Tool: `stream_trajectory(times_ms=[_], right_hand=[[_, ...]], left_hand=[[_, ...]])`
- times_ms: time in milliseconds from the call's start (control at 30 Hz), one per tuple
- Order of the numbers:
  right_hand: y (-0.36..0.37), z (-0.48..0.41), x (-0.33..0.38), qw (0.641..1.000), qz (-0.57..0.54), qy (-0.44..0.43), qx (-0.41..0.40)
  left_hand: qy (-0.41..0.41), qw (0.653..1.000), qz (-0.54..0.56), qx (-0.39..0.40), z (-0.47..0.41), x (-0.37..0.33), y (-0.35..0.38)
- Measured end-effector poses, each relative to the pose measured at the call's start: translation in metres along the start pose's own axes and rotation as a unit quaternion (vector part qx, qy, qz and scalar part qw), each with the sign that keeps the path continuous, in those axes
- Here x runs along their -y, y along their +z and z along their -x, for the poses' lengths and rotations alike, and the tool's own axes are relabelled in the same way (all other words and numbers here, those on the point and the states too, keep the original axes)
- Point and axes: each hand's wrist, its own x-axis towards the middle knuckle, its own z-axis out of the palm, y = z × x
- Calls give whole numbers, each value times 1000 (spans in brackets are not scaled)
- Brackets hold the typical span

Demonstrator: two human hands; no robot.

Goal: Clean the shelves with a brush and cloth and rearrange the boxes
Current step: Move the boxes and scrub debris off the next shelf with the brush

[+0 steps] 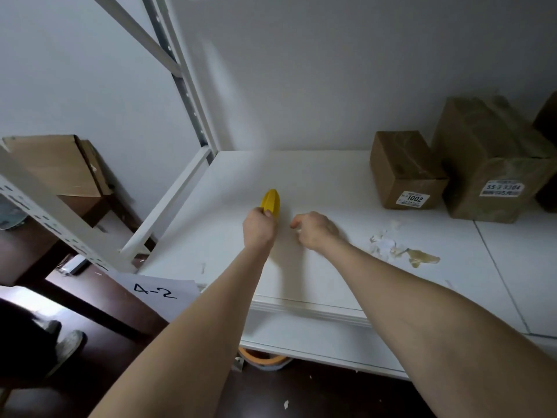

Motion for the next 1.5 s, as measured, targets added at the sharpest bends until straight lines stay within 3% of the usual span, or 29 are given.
stream_trajectory(times_ms=[300,500,600,800,1000,1333,1500], right_hand=[[-3,-13,5,998,17,56,26],[-11,-15,-11,995,-77,51,46],[-14,-13,-19,985,-153,71,25],[-28,-1,-37,977,-184,106,-31],[-48,14,-62,940,-298,142,-88],[-84,40,-97,954,-239,145,-111],[-70,35,-79,952,-250,142,-100]], left_hand=[[0,1000,6,15,-7,0,1],[1,1000,2,18,-5,0,-3],[-4,1000,4,21,0,-1,-3],[-6,1000,5,18,10,-2,-5],[11,1000,11,25,24,-14,4],[58,994,25,89,53,-50,43],[48,998,28,37,56,-46,29]])
